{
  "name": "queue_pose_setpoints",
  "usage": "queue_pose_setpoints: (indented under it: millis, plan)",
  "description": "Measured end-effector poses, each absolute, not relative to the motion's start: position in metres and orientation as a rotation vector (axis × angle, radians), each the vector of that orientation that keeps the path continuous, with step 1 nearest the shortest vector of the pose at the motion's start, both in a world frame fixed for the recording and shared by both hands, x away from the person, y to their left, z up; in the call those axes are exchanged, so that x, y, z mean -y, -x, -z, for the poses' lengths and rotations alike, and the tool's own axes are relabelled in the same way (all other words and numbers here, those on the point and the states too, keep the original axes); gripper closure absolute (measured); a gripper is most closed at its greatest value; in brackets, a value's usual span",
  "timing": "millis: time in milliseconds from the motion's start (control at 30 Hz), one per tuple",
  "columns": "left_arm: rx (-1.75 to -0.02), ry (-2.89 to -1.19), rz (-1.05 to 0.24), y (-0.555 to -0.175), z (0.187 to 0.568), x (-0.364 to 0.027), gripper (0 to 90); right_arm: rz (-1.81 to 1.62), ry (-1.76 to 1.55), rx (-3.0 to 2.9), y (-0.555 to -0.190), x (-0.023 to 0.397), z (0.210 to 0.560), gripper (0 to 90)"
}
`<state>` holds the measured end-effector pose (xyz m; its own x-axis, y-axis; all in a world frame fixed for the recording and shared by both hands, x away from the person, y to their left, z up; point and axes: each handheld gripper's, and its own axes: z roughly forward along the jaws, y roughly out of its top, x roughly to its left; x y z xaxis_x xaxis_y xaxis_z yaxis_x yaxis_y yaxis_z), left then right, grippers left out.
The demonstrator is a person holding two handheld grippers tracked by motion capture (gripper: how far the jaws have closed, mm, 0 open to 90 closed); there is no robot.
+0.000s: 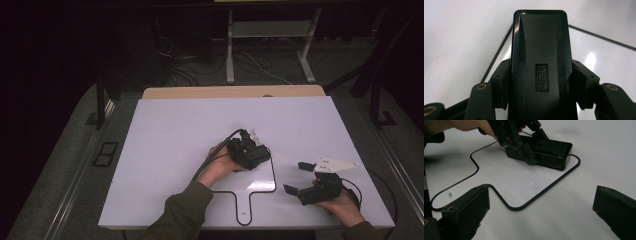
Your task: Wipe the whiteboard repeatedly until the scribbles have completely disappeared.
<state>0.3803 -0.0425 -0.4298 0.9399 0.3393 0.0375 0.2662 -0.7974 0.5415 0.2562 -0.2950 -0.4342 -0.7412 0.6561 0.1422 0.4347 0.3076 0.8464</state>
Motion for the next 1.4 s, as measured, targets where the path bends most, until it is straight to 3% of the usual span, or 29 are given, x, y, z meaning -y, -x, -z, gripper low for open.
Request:
queue_pose_setpoints:
  millis: [200,433,667,967,1267,1400]
  plan:
    - [-0.526,-2.548,-0.255,-0.396,0.428,0.041,39.1,-1.404,-1.001,-2.347,-0.256,0.296,0.434,0.0]
    - [-0.564,-2.518,-0.189,-0.399,0.430,0.045,39.1,-1.406,-1.000,-2.347,-0.256,0.296,0.434,0.0]
    - [-0.433,-2.552,-0.154,-0.387,0.429,0.059,39.1,-1.405,-0.998,-2.347,-0.256,0.295,0.434,0.0]
    - [-0.545,-2.535,-0.210,-0.408,0.430,0.057,39.1,-1.406,-1.002,-2.347,-0.256,0.296,0.434,0.0]
    - [-0.425,-2.564,-0.178,-0.389,0.429,0.072,39.1,-1.409,-0.999,-2.346,-0.256,0.296,0.434,0.0]
    - [-0.456,-2.544,-0.174,-0.395,0.430,0.070,39.1,-1.408,-0.997,-2.346,-0.256,0.295,0.434,0.0]
